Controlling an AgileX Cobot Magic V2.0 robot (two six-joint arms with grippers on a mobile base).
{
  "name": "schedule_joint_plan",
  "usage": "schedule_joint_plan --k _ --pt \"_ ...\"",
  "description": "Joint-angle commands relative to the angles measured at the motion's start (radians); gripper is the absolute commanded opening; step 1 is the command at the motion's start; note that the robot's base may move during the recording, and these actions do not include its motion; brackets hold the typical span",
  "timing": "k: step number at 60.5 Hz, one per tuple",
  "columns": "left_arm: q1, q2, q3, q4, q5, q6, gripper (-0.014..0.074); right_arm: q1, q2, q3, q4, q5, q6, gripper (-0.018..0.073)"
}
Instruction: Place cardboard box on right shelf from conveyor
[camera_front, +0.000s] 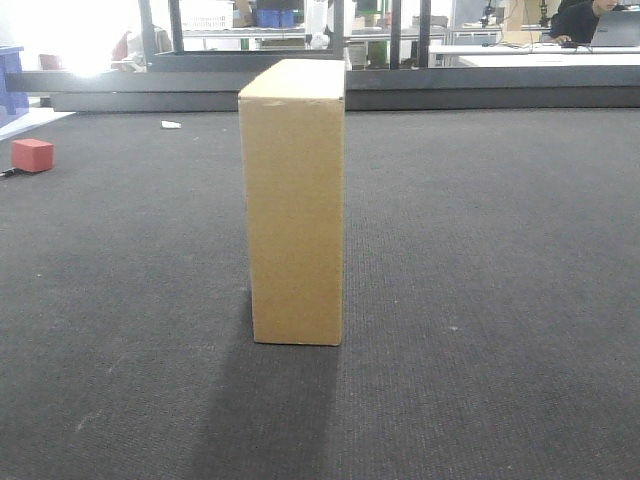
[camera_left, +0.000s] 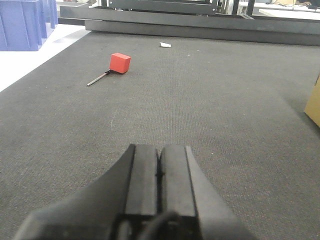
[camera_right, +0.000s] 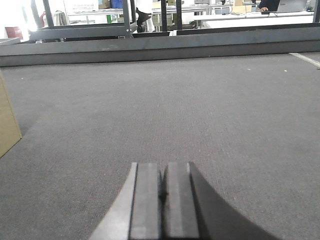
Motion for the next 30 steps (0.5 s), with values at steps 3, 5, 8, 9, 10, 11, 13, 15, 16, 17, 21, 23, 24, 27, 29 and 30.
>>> schedule_joint_plan --k 3,5,8,9,10,11,13,15,16,17,21,23,24,27,29,30 --pt "-0.002 -0.013 0.006 -0.006 -0.086 0.000 -0.0116 -0.004 -0.021 -0.005 -0.010 -0.091 -0.003 0.0060" --pt "-0.002 -0.013 0.006 -0.006 -0.086 0.000 -0.0116 -0.004 -0.021 -0.005 -0.010 -0.091 -0.003 0.0060" --pt "-0.002 -0.013 0.006 -0.006 -0.086 0.000 -0.0116 -0.004 -0.021 -0.005 -0.010 -0.091 -0.003 0.0060" --pt "-0.002 -0.013 0.006 -0.006 -0.086 0.000 -0.0116 -0.004 -0.021 -0.005 -0.010 -0.091 -0.003 0.0060" --pt "-0.002 -0.013 0.006 -0.006 -0.086 0.000 -0.0116 -0.004 -0.021 -0.005 -0.010 -0.091 -0.003 0.0060" --pt "-0.002 -0.013 0.006 -0.006 -0.086 0.000 -0.0116 -0.004 -0.021 -0.005 -0.010 -0.091 -0.003 0.0060" --pt "-0.002 -0.013 0.006 -0.006 -0.086 0.000 -0.0116 -0.004 -0.021 -0.005 -0.010 -0.091 -0.003 0.0060" --pt "-0.002 -0.013 0.006 -0.006 -0.086 0.000 -0.0116 -0.004 -0.021 -0.005 -0.010 -0.091 -0.003 0.0060" --pt "-0.002 -0.013 0.006 -0.006 -0.086 0.000 -0.0116 -0.004 -0.021 -0.005 -0.010 -0.091 -0.003 0.0060" --pt "-0.002 -0.013 0.006 -0.006 -0.086 0.000 -0.0116 -0.004 -0.021 -0.005 -0.010 -0.091 -0.003 0.0060" --pt "-0.002 -0.013 0.006 -0.006 -0.086 0.000 -0.0116 -0.004 -0.021 -0.005 -0.010 -0.091 -0.003 0.0060" --pt "-0.002 -0.013 0.006 -0.006 -0.086 0.000 -0.0116 -0.004 -0.021 -0.005 -0.010 -0.091 -0.003 0.0060" --pt "-0.002 -0.013 0.006 -0.006 -0.086 0.000 -0.0116 -0.004 -0.021 -0.005 -0.010 -0.091 -0.003 0.0060" --pt "-0.002 -0.013 0.006 -0.006 -0.086 0.000 -0.0116 -0.004 -0.021 -0.005 -0.010 -0.091 -0.003 0.0060" --pt "-0.002 -0.013 0.006 -0.006 -0.086 0.000 -0.0116 -0.004 -0.021 -0.005 -0.010 -0.091 -0.003 0.0060" --pt "-0.002 -0.013 0.006 -0.006 -0.086 0.000 -0.0116 -0.004 -0.021 -0.005 -0.010 -0.091 -0.003 0.0060"
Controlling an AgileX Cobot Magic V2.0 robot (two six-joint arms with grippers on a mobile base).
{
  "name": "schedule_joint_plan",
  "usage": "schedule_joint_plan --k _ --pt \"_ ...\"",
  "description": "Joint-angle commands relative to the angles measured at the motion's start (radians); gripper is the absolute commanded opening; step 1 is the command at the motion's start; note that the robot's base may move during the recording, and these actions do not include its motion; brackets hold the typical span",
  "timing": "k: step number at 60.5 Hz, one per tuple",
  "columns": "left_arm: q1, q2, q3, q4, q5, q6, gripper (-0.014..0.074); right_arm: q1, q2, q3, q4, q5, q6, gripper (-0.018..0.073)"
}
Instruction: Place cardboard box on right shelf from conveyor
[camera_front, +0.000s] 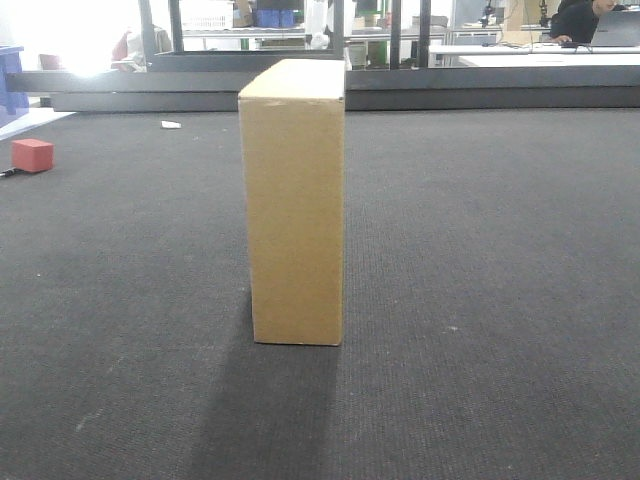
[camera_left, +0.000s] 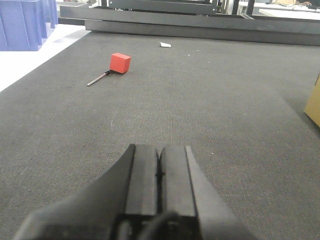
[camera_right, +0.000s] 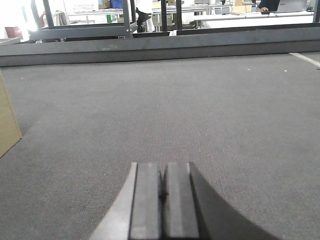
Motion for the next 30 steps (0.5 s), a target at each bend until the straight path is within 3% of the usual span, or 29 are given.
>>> schedule_joint_plan --k 1,30 --pt "-0.002 -0.013 0.006 -0.006 -0.086 0.000 -0.0116 -0.004 -0.021 -0.005 -0.010 -0.091 -0.003 0.0060" --pt "-0.002 -0.013 0.006 -0.006 -0.086 0.000 -0.0116 -0.004 -0.021 -0.007 -0.010 -0.167 -0.003 0.0060"
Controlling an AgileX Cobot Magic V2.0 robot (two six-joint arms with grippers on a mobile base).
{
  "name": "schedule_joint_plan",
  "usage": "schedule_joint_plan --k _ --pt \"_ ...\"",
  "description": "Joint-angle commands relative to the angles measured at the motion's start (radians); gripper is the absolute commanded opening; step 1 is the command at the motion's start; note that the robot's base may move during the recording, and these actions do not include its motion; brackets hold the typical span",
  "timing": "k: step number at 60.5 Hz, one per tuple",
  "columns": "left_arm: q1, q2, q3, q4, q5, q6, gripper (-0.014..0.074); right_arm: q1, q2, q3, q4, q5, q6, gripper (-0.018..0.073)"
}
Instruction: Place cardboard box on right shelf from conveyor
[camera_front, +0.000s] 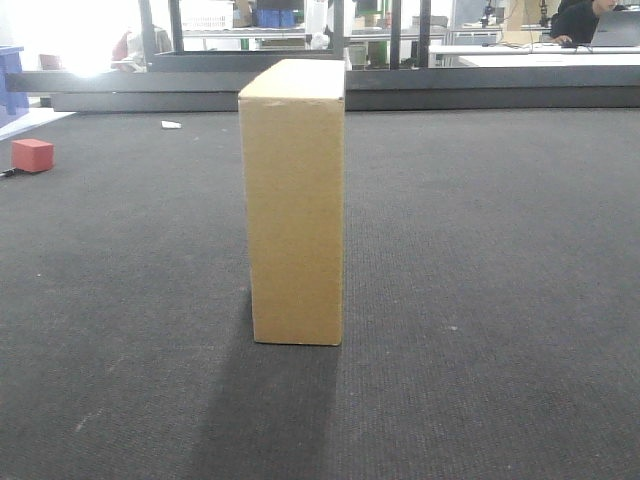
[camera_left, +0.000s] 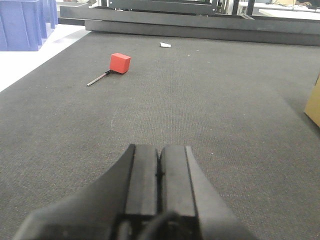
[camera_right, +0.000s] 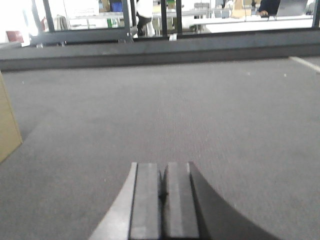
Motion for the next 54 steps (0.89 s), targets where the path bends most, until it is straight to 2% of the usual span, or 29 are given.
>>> schedule_joint_plan --k 1,8,17,21,25,32,37,41,47,54 --pt "-0.002 -0.013 0.006 -0.006 -0.086 0.000 -0.0116 -0.004 -0.021 -0.010 -0.010 -0.156 -0.003 0.0060" --pt "-0.002 -0.013 0.006 -0.006 -0.086 0.000 -0.0116 -0.004 -0.020 -0.086 -0.010 -0.172 -0.003 0.0059" --pt "-0.002 -0.013 0.006 -0.006 -0.086 0.000 -0.0116 -0.004 0.033 -0.242 -0.010 -0.085 -0.003 0.0059" --pt "-0.002 -0.013 0.006 -0.006 -0.086 0.000 -0.0116 -0.004 0.103 -0.306 -0.010 -0.052 -0.003 0.0088" --pt "-0.002 -0.013 0.006 -0.006 -0.086 0.000 -0.0116 -0.003 0.181 -0.355 -0.010 -0.052 -0.003 0.0163" --pt "-0.002 -0.013 0.006 -0.006 -0.086 0.000 -0.0116 0.006 0.333 -0.405 -0.010 -0.058 -0.003 0.0387" --pt "-0.002 -0.013 0.006 -0.006 -0.086 0.000 -0.0116 0.044 0.434 -0.439 -0.010 -0.059 -0.003 0.0551" --pt "-0.002 -0.013 0.006 -0.006 -0.086 0.000 -0.0116 0.084 0.523 -0.475 -0.010 -0.052 -0.003 0.0643" --pt "-0.002 -0.013 0.006 -0.006 -0.086 0.000 -0.0116 0.150 0.657 -0.559 -0.011 -0.019 -0.003 0.0629" --pt "-0.002 -0.013 0.006 -0.006 -0.086 0.000 -0.0116 0.239 0.809 -0.704 -0.014 0.083 -0.003 0.0629"
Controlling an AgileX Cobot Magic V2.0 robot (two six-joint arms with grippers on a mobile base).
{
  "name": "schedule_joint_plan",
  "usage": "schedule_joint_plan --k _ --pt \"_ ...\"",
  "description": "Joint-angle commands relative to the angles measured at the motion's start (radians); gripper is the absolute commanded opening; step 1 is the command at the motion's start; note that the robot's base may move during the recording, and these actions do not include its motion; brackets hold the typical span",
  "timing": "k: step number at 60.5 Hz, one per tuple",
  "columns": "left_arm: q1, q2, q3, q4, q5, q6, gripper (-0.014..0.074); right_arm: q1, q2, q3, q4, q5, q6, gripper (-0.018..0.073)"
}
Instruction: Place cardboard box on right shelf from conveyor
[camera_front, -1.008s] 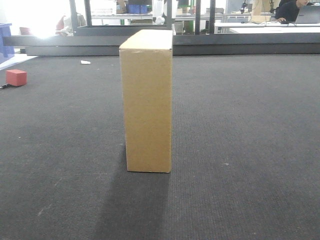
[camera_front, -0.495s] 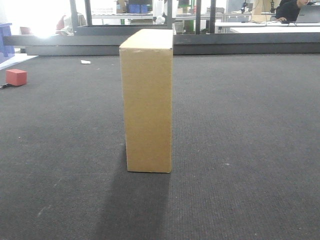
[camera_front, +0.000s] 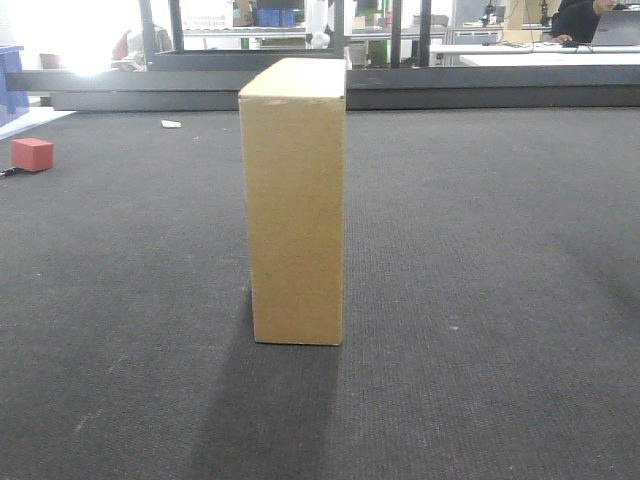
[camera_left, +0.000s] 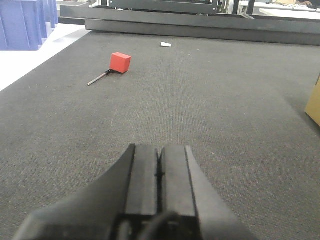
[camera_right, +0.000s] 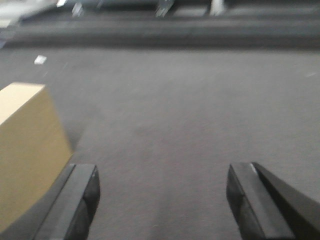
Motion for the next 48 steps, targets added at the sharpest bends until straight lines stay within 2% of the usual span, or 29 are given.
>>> schedule_joint_plan --k 1,19,32,42,48 --pt "-0.002 -0.013 0.006 -0.006 -0.086 0.000 -0.0116 0.073 0.116 -0.141 -0.015 -0.005 -0.003 0.0629" --pt "-0.002 -0.013 0.006 -0.006 -0.086 0.000 -0.0116 0.363 0.507 -0.659 -0.015 0.320 0.020 0.0629" --pt "-0.002 -0.013 0.006 -0.006 -0.086 0.000 -0.0116 0.477 0.770 -1.003 -0.048 0.592 0.264 0.0629" --pt "-0.002 -0.013 0.006 -0.006 -0.086 0.000 -0.0116 0.536 0.938 -1.205 -0.195 0.811 0.440 0.0629" --pt "-0.002 -0.013 0.006 -0.006 -0.086 0.000 -0.0116 0.561 1.010 -1.278 -0.274 0.865 0.550 0.0629"
